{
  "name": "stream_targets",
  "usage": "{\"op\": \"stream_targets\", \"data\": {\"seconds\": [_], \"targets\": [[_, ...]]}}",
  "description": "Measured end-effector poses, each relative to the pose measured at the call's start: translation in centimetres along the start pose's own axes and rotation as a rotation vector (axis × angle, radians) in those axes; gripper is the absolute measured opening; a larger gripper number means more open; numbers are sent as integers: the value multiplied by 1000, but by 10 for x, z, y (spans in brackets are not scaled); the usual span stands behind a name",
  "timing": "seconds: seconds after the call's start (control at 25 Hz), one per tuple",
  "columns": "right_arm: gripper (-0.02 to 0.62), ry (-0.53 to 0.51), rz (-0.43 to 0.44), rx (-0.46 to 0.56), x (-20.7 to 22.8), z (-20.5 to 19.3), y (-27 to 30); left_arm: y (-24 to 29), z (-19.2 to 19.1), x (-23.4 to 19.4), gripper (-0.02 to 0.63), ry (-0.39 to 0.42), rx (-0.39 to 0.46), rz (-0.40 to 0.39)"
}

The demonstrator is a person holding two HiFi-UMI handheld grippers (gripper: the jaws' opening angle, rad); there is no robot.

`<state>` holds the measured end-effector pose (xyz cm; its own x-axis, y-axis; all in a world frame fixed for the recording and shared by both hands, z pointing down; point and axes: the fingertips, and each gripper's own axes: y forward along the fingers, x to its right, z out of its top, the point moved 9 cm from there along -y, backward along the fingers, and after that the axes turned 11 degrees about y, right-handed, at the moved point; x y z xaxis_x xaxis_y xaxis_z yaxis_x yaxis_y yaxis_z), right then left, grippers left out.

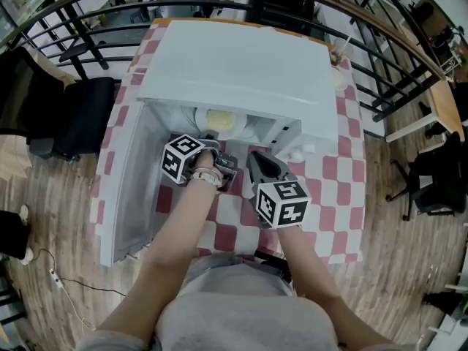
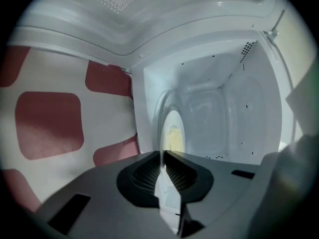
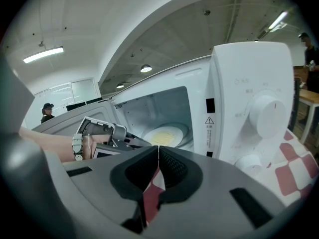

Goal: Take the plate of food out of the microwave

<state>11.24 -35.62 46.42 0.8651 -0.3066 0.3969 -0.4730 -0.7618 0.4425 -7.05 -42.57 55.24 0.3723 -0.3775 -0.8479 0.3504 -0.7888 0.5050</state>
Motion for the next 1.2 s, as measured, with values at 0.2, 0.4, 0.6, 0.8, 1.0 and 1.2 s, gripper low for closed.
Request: {"op": "stream_targets", "data": {"seconds": [0.2,0.4,0.6,0.8,1.0,1.2], "targets": [[26,-1,0,3,-1,0,-1,-3,0,-1,31,-10,4,-22],[26,-2,0,13,-4,0,-4,-7,-1,-2,28,-9,11,-49],[26,-2,-3,23,-5,0,-7,-10,-2,-2,18,-4,53,-119],[26,-3,-3,33,-5,0,-11,-13,-1,1,17,24,64,-143],[26,-9,9,50,-9,3,-15,-19,-1,1,15,42,76,-156],[26,-23,24,59,-13,4,-19,-26,-2,-3,17,29,94,-169]]}}
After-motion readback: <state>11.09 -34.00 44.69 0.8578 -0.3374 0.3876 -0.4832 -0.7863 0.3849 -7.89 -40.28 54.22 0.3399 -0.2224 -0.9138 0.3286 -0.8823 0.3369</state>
